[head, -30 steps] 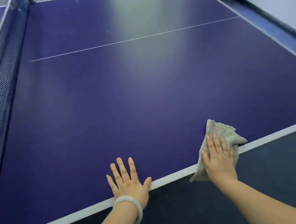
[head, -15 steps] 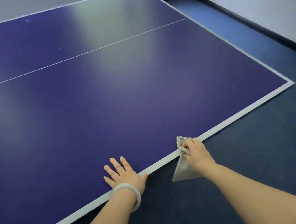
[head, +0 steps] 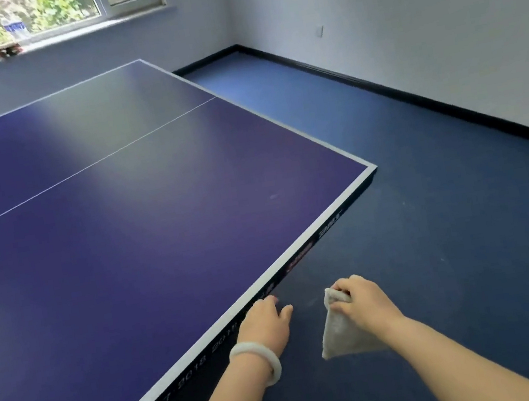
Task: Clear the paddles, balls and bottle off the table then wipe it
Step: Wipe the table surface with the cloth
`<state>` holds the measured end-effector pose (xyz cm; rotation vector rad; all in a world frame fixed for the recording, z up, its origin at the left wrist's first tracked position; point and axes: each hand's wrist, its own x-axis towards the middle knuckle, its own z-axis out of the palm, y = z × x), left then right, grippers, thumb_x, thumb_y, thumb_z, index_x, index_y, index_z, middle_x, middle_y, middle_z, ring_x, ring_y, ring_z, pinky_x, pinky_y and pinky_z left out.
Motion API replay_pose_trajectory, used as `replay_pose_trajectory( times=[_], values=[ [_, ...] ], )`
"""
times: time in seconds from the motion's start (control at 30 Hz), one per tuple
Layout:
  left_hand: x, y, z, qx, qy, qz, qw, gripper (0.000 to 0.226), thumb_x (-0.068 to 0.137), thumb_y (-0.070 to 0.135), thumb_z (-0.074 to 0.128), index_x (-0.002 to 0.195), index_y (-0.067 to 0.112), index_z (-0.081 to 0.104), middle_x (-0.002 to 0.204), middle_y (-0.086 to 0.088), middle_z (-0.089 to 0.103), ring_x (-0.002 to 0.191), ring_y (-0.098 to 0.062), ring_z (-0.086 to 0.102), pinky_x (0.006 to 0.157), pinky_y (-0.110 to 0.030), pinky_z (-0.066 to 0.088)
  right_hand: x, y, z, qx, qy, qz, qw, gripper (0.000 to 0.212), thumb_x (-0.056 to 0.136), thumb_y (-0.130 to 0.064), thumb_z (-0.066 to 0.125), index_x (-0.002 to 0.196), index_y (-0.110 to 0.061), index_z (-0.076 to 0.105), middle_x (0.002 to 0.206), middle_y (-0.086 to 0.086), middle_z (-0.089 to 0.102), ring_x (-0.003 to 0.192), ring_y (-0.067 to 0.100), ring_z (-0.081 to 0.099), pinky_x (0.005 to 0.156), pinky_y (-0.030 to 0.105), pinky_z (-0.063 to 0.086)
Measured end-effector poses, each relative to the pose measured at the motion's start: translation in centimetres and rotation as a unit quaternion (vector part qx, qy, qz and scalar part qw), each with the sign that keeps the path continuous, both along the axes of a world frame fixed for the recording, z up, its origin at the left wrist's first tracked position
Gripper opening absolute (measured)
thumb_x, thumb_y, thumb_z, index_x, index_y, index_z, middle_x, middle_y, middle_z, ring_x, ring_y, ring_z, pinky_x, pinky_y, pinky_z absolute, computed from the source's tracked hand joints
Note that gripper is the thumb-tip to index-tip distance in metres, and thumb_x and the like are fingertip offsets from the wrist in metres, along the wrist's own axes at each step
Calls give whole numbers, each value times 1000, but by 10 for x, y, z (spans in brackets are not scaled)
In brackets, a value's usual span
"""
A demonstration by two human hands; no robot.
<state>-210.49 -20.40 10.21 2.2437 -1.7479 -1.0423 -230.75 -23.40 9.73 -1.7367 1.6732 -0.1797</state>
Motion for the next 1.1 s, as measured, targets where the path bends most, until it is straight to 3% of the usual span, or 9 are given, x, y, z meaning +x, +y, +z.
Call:
replay_pose_trajectory(
  times=[0.2, 0.43, 0.63, 0.73, 0.9, 1.1],
  values=[
    [-55, -66, 21, -48, 2, -84, 995, 40, 101, 41, 46, 131, 18, 58, 130, 1, 58, 117, -17, 57, 99, -32, 45, -53, -43, 19, -24, -14, -42, 999, 6, 93, -29, 59, 89, -29, 65, 92, -6, 54, 88, 14, 56, 80, 31, 47],
    [-113, -197, 29, -59, -8, -147, 987, 36, 102, 37, 45, 124, 13, 61, 120, -3, 58, 105, -22, 58, 84, -32, 47, -112, -150, 42, -41, 29, -72, 996, 11, 94, -35, 58, 93, -28, 66, 93, -6, 54, 87, 14, 56, 79, 32, 48],
    [-162, -329, 44, -71, -18, -196, 978, 38, 101, 39, 45, 127, 15, 58, 125, -5, 58, 116, -24, 53, 95, -39, 48, -156, -271, 71, -49, 78, -62, 994, 13, 94, -33, 56, 93, -23, 66, 93, -5, 56, 85, 12, 57, 69, 23, 44],
    [-179, -387, 48, -78, -47, -218, 972, 39, 101, 40, 44, 128, 15, 57, 126, -5, 56, 118, -24, 51, 97, -40, 46, -170, -327, 78, -58, 80, -66, 993, 14, 95, -31, 54, 94, -23, 65, 93, -4, 54, 86, 15, 57, 71, 27, 44],
    [-206, -466, 56, -75, -61, -202, 975, 37, 101, 37, 41, 121, 13, 61, 121, -5, 59, 109, -25, 57, 94, -41, 49, -201, -411, 81, -66, 102, -41, 992, 17, 96, -27, 53, 92, -17, 65, 94, 0, 55, 85, 17, 58, 62, 19, 37],
    [-249, -560, 50, -68, -77, -131, 986, 36, 100, 37, 42, 116, 11, 61, 117, -6, 63, 107, -27, 59, 93, -43, 48, -245, -529, 75, -89, 100, 27, 991, 20, 99, -27, 50, 102, -14, 65, 106, 2, 57, 96, 19, 58, 76, 24, 44]
  ],
)
